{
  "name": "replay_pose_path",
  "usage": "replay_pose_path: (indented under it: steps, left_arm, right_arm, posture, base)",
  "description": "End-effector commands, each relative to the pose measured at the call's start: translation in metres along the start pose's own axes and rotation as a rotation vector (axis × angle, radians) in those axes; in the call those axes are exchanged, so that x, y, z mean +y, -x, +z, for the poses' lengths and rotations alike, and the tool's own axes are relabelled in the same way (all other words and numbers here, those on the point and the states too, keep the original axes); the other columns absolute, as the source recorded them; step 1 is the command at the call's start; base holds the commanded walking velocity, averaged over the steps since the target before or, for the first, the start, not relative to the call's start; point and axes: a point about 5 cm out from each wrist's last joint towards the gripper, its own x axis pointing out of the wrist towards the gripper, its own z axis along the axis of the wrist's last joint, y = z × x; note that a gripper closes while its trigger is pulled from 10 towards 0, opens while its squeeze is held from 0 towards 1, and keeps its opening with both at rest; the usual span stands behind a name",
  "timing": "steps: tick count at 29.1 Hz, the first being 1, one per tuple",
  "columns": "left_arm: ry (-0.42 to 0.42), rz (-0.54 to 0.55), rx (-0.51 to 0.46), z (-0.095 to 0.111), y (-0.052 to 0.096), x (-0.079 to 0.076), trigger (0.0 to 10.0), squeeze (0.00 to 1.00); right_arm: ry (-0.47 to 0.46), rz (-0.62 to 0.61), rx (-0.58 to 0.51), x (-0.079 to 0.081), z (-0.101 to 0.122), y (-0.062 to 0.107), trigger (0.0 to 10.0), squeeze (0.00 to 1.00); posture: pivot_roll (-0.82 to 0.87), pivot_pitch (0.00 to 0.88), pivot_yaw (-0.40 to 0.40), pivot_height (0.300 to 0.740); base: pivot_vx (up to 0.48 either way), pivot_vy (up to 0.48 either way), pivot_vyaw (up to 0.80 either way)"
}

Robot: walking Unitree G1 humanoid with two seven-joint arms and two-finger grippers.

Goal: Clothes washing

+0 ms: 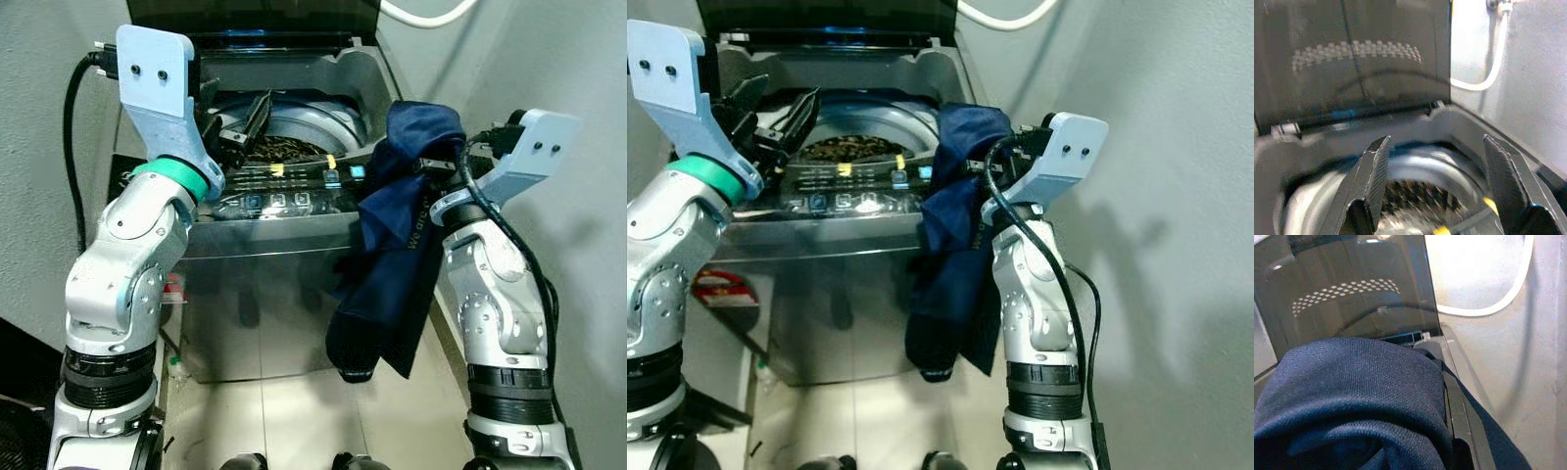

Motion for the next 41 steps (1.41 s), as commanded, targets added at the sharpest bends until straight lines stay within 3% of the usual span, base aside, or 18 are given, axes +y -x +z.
replay_pose_path:
  steps: [1,3,4,5,22,41]
  left_arm:
    - [-0.084,0.045,-0.060,0.007,-0.002,0.004,10.0,0.00]
    - [-0.084,0.045,-0.060,0.007,-0.002,0.004,10.0,0.00]
    - [-0.163,0.079,-0.105,0.011,-0.002,0.005,10.0,0.00]
    - [-0.174,0.083,-0.111,0.012,-0.002,0.005,10.0,0.00]
    - [-0.179,0.075,-0.123,0.007,-0.002,0.002,10.0,0.00]
    - [-0.133,0.037,-0.113,0.006,-0.003,-0.001,10.0,0.00]
  right_arm:
    - [0.017,0.083,-0.132,0.016,0.024,-0.003,10.0,0.00]
    - [0.017,0.083,-0.132,0.016,0.024,-0.003,10.0,0.00]
    - [0.019,0.135,-0.193,0.026,0.036,-0.006,10.0,0.00]
    - [0.018,0.147,-0.204,0.028,0.038,-0.007,10.0,0.00]
    - [0.027,0.143,-0.186,0.026,0.032,-0.008,10.0,0.00]
    - [0.024,0.146,-0.170,0.024,0.029,-0.007,10.0,0.00]
  posture:
    - [0.06,0.062,0.029,0.740]
    - [0.06,0.062,0.029,0.740]
    - [0.06,0.062,0.029,0.740]
    - [0.06,0.062,0.029,0.740]
    - [0.06,0.053,0.026,0.740]
    - [0.06,0.061,0.026,0.740]
  base:
    - [0.454,0.000,0.00]
    - [0.454,0.000,0.00]
    - [0.458,0.000,0.00]
    - [0.458,0.000,0.00]
    - [0.449,0.000,0.00]
    - [0.000,0.000,0.00]
